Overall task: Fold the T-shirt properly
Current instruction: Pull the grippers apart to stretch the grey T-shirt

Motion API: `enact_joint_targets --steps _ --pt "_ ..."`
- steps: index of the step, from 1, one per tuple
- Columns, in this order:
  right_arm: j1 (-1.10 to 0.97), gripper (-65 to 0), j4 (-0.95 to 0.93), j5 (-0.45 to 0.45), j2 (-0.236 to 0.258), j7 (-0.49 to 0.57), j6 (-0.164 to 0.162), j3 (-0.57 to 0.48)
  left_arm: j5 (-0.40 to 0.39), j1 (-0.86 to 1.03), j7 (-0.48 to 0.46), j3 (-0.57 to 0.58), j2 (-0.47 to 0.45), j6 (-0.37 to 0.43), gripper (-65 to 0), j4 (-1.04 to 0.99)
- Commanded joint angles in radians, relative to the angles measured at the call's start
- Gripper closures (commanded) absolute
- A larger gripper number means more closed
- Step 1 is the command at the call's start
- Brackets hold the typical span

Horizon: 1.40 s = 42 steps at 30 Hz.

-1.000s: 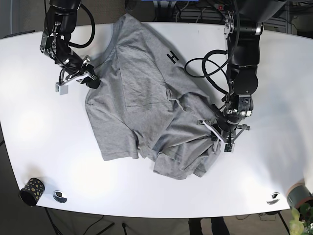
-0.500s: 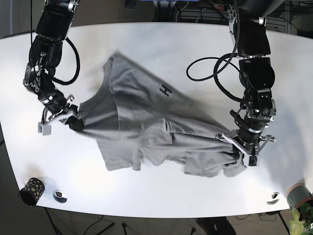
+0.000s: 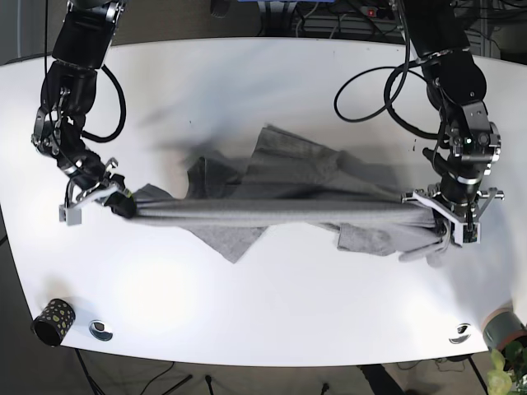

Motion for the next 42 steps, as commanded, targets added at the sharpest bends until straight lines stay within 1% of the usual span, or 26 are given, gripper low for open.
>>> enact_joint_targets --steps 1,4,7,8,10,11,12,14,15,16,18,20,22,23,25,26,29,32,35,38,40,42 --pt "-0.028 0.0 0.060 0.006 0.013 0.027 0.000 0.009 0.014 0.028 -0.030 -0.038 -0.012 0.016 -0.4 0.062" --pt "-0.107 0.0 0.101 0.009 -0.006 0.027 0.000 0.010 0.011 0.106 -0.035 -0.078 -0.007 0.016 -0.3 0.071" --pt "-0.193 0.0 0.149 0.009 -0.009 0.027 0.000 0.010 -0.027 0.173 -0.035 -0.143 0.022 0.014 -0.3 0.071" --pt "-0.225 0.0 0.165 0.009 -0.009 0.027 0.000 0.010 -0.052 0.207 -0.035 -0.173 0.030 0.013 -0.4 0.071" --pt "-0.277 0.0 0.190 0.009 -0.012 0.027 0.000 0.010 -0.099 0.264 -0.035 -0.213 0.033 -0.021 -1.1 0.068" --pt "-0.295 0.0 0.198 0.009 -0.012 0.027 0.000 0.010 -0.118 0.285 -0.035 -0.226 0.035 -0.049 -2.9 0.066" --pt "-0.312 0.0 0.204 0.009 -0.012 0.027 0.000 0.010 -0.131 0.307 -0.035 -0.236 0.036 -0.073 -6.3 0.065" --pt "-0.341 0.0 0.210 0.009 -0.013 0.027 0.000 0.010 -0.153 0.345 -0.035 -0.258 0.039 -0.103 -17.6 0.065" --pt "-0.354 0.0 0.211 0.009 -0.013 0.027 0.000 0.010 -0.161 0.362 -0.035 -0.266 0.042 -0.104 -23.1 0.065" --pt "-0.367 0.0 0.213 0.009 -0.013 0.027 0.000 0.010 -0.167 0.376 -0.035 -0.275 0.054 -0.104 -30.0 0.065" --pt "-0.387 0.0 0.213 0.009 -0.013 0.027 0.000 0.010 -0.168 0.393 -0.035 -0.293 0.065 -0.104 -39.4 0.065" --pt "-0.404 0.0 0.213 0.009 -0.013 0.027 0.000 0.010 -0.165 0.401 -0.033 -0.308 0.070 -0.104 -47.8 0.063" --pt "-0.420 0.0 0.213 0.009 -0.013 0.027 0.000 0.010 -0.167 0.411 -0.032 -0.322 0.070 -0.106 -53.5 0.054" --pt "-0.424 0.0 0.213 0.009 -0.013 0.027 0.000 0.010 -0.168 0.419 -0.032 -0.332 0.067 -0.106 -54.7 0.053" --pt "-0.432 0.0 0.213 0.009 -0.013 0.027 0.000 0.009 -0.170 0.427 -0.032 -0.350 0.065 -0.119 -55.0 0.057" --pt "-0.432 0.0 0.213 0.009 -0.013 0.027 0.000 0.009 -0.170 0.427 -0.032 -0.359 0.065 -0.144 -54.7 0.063" --pt "-0.437 0.0 0.213 0.007 -0.013 0.027 0.000 0.009 -0.170 0.425 -0.030 -0.402 0.071 -0.254 -54.7 0.106" --pt "-0.433 0.0 0.213 0.007 -0.013 0.027 0.000 0.009 -0.170 0.394 -0.030 -0.407 0.067 -0.310 -54.7 0.116" --pt "-0.429 0.0 0.213 0.007 -0.013 0.027 0.000 0.009 -0.161 0.316 -0.027 -0.399 0.065 -0.311 -54.7 0.105" --pt "-0.424 0.0 0.213 0.007 -0.013 0.027 0.000 0.007 -0.159 0.252 0.019 -0.396 0.062 -0.308 -54.7 0.060" --pt "-0.412 0.0 0.210 0.007 -0.013 0.027 0.000 0.007 -0.131 0.175 0.059 -0.396 0.038 -0.284 -54.7 0.005" --pt "-0.409 0.0 0.208 0.006 -0.013 0.027 0.000 0.007 -0.102 0.123 0.073 -0.396 0.025 -0.271 -54.7 -0.053"
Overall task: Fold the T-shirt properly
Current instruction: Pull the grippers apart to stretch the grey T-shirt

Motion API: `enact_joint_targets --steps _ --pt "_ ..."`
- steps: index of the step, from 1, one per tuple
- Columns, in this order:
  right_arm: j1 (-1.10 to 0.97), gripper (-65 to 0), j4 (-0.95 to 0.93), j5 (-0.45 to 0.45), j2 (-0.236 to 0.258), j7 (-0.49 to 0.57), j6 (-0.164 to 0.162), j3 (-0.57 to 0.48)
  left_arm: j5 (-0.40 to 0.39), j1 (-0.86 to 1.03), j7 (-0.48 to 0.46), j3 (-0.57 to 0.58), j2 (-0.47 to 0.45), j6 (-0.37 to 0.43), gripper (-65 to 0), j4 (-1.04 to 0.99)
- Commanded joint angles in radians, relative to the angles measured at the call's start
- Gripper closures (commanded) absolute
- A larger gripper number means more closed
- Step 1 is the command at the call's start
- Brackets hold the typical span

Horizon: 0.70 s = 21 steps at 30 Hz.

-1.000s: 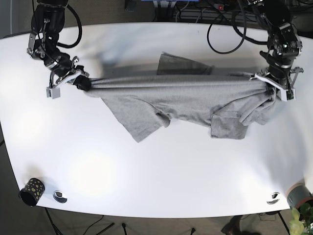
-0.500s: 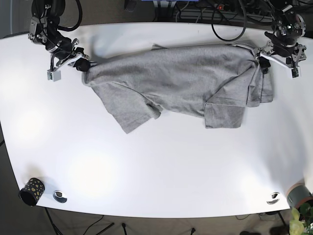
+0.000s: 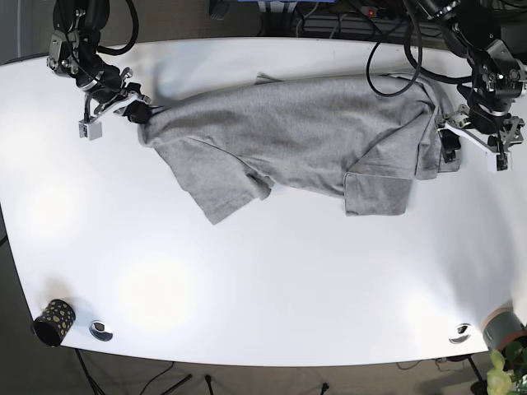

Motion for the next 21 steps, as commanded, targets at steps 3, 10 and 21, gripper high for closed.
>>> enact_joint_targets --steps 3,10,21 --pt "0.008 0.0 0.014 0.013 0.017 0.016 0.005 0.006 0.048 -0.090 -0.008 -0.005 -0.028 0.015 -54.7 -0.123" --pt "0.025 0.0 0.014 0.013 0.012 0.016 0.005 0.006 0.056 -0.154 -0.011 0.046 -0.066 0.015 -54.7 -0.292" --pt "0.027 0.0 0.014 0.012 -0.011 0.016 0.005 0.009 0.056 -0.185 -0.088 0.090 -0.089 0.015 -51.2 -0.493"
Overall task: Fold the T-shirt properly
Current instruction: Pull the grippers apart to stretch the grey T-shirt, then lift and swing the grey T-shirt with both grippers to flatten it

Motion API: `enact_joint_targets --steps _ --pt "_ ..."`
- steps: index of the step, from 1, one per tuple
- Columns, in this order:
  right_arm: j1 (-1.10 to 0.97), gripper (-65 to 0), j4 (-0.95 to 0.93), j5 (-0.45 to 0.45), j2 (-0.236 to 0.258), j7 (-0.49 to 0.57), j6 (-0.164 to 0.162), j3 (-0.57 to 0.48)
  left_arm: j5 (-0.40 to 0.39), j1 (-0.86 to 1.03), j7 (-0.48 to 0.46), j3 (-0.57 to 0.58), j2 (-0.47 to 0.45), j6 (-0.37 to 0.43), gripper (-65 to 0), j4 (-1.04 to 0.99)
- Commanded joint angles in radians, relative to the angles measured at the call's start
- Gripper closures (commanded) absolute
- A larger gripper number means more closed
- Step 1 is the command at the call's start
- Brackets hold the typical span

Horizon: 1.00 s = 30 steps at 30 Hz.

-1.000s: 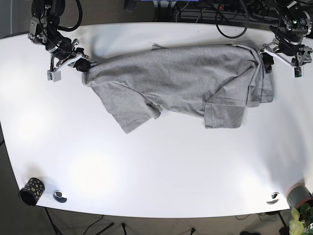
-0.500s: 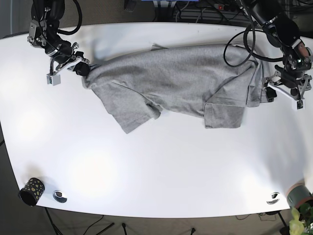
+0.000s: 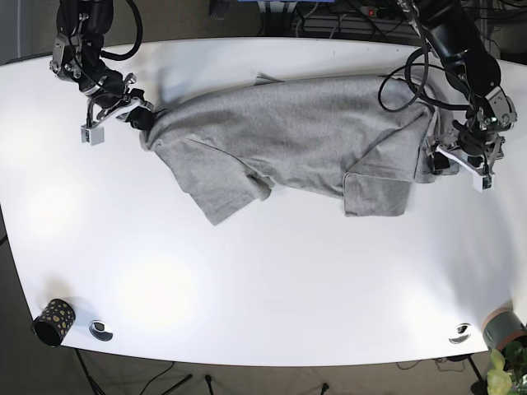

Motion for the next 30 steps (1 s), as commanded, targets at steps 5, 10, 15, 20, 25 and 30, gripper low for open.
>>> enact_joint_targets --steps 5,10,15,20,25,30 --pt "0.002 0.0 0.015 0.015 0.014 0.018 0.009 0.007 0.001 -0.021 0.022 0.001 -0.005 0.002 -13.2 -0.054" --pt "0.010 0.0 0.017 0.015 0.014 0.018 0.009 0.007 -0.002 -0.039 0.025 -0.006 0.000 0.002 -0.8 -0.038" --pt "0.048 0.0 0.020 0.015 0.017 0.018 0.009 0.007 -0.002 -0.039 0.032 -0.009 0.009 0.002 0.0 0.150" --pt "0.137 0.0 0.015 0.015 0.022 0.018 0.009 0.010 -0.002 -0.064 0.139 -0.004 0.021 0.002 0.0 0.308" --pt "0.259 0.0 0.014 0.015 0.051 0.018 0.009 0.004 -0.002 -0.153 0.243 -0.001 0.023 0.002 0.0 0.429" --pt "0.412 0.0 -0.038 0.014 0.068 0.018 0.009 -0.025 -0.002 -0.280 0.309 0.001 0.023 0.002 0.0 0.476"
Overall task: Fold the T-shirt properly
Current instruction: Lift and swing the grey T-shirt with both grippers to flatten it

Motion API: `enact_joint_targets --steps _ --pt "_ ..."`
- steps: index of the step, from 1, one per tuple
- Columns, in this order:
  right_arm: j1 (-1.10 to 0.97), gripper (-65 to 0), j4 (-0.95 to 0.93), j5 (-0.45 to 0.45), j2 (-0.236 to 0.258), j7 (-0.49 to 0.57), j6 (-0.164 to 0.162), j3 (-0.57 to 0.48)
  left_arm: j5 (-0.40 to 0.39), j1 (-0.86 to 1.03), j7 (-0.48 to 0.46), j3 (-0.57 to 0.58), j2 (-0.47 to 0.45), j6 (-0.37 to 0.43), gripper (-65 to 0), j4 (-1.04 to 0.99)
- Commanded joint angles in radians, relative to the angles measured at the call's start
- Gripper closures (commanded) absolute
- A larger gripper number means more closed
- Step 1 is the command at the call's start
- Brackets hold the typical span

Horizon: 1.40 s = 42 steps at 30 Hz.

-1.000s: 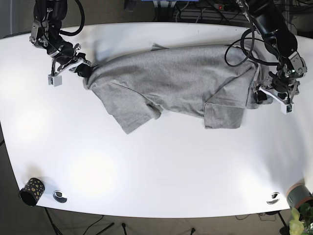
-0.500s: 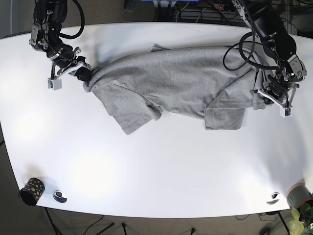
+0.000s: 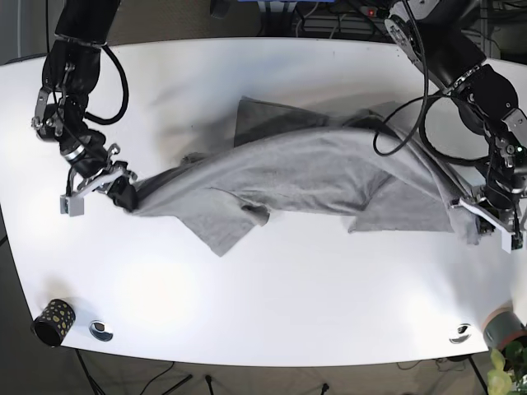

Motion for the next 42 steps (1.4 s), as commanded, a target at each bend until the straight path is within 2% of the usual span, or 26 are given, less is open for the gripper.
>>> enact_joint_targets --steps 1,3,9,14,19,25,32,36,42 --pt "0.085 0.0 -0.035 0.016 0.040 0.023 0.002 -0.032 -0.011 -0.072 -0.012 0.006 -0.014 0.005 0.0 0.025" --pt "0.168 0.0 -0.086 0.019 0.077 0.023 0.002 -0.064 -0.003 -0.130 -0.012 0.035 -0.018 0.007 0.0 0.022" --pt "0.423 0.0 -0.251 0.019 0.120 0.023 0.002 -0.129 -0.003 -0.303 -0.012 0.123 -0.054 0.030 0.0 -0.041" --pt "0.633 0.0 -0.363 0.019 0.163 0.023 0.002 -0.208 -0.003 -0.469 -0.015 0.124 -0.055 0.061 0.0 -0.148" --pt "0.816 0.0 -0.442 0.019 0.198 0.023 0.002 -0.271 -0.005 -0.604 -0.020 0.118 -0.095 0.071 0.0 -0.242" --pt "0.934 0.0 -0.465 0.022 0.235 -0.003 0.002 -0.317 -0.011 -0.659 -0.020 0.117 -0.135 0.071 0.0 -0.273" --pt "0.906 0.0 -0.466 0.047 0.240 -0.035 0.002 -0.290 -0.012 -0.598 -0.020 0.083 -0.138 0.065 0.0 -0.266" --pt "0.796 0.0 -0.465 0.122 0.277 -0.052 0.002 -0.241 -0.012 -0.495 -0.015 0.034 -0.138 0.064 0.0 -0.191" --pt "0.547 0.0 -0.386 0.153 0.277 -0.057 0.002 -0.148 -0.012 -0.277 -0.015 0.028 -0.135 0.018 0.0 -0.087"
